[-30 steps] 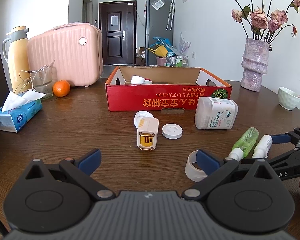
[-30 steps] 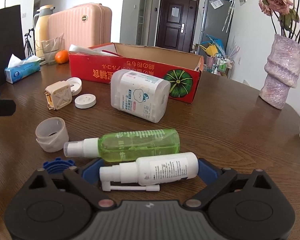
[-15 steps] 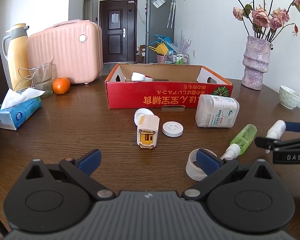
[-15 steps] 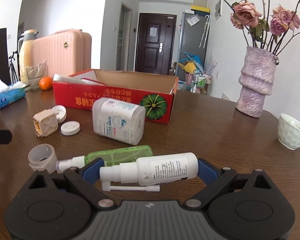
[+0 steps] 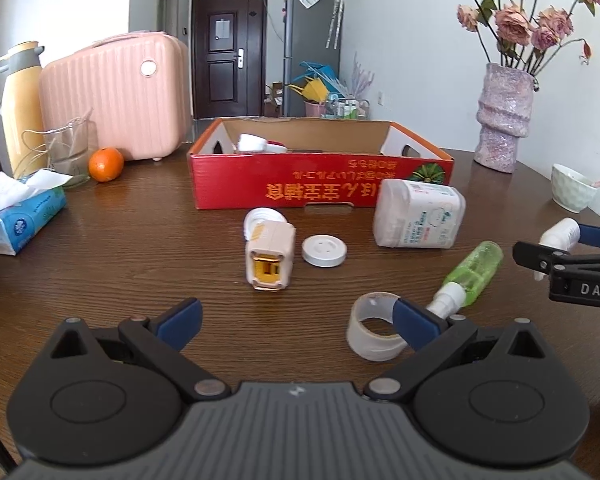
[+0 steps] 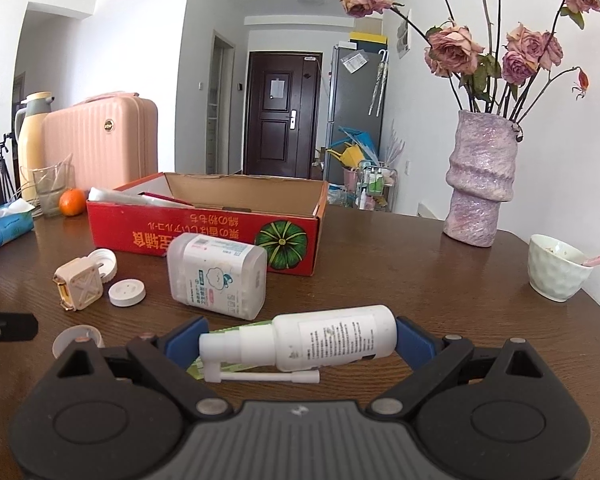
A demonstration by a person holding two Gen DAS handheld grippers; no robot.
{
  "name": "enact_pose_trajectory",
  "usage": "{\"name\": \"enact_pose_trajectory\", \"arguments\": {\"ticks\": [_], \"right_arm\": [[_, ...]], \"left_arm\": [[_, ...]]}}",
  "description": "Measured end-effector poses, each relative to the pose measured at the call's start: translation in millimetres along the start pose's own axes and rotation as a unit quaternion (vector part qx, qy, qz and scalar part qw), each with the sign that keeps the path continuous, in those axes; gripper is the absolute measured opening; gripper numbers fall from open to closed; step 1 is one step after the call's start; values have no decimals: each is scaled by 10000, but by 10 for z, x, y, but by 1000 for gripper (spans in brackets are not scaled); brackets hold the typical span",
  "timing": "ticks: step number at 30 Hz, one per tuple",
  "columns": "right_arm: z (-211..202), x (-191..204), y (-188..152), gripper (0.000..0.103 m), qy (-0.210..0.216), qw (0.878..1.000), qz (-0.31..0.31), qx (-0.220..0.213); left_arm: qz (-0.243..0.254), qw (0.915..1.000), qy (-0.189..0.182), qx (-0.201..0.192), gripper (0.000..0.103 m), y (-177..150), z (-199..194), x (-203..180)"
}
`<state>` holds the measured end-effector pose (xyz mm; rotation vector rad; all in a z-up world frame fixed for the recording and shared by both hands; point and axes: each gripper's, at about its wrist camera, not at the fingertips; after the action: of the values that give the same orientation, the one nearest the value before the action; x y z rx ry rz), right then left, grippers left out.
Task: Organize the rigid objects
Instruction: 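Grasp the clear tape roll with the left gripper while the right gripper holds the spray bottle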
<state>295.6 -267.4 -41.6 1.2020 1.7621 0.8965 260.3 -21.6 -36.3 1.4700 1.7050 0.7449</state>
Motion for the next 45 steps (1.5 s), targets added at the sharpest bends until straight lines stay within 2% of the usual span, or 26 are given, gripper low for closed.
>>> {"name": "enact_pose_trajectory", "arguments": {"ticks": [10,18,31,33,36,37,38,45], "right_arm": [[-62,4,9,98,-70,9999,73,-46],[-98,19,18,98,-6,9999,84,-102],[-86,53,14,98,46,9999,62,-64],[-81,62,14,98,46,10000,63,-50],[-73,73,17,98,46,10000,65,-25],[-71,80,18,98,45,10000,63,-20],[-70,88,18,98,44,10000,63,-17],[-70,108,17,98,36,10000,75,-19]], "left_arm": [[109,9996,-5,276,103,-65,151,-244],[52,9984,242,512,103,-70,324,-310],[175,9981,278,524,102,-63,421,-398],[259,9981,219,518,98,-67,425,-431],[336,9976,35,609,75,-75,443,-457],[344,9969,-67,702,54,-78,462,-460],[352,9963,-158,772,44,-82,472,-456],[410,9971,-294,575,43,-78,353,-459]]}}
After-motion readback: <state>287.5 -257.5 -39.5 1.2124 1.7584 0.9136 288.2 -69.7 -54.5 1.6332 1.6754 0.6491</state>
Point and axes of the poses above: each gripper's, at about its wrist camera, not at the fingertips, and z roughly the way its jaws point, x to its left, y to its top, and after that the axes turned 10 degrees about -z, right-handed
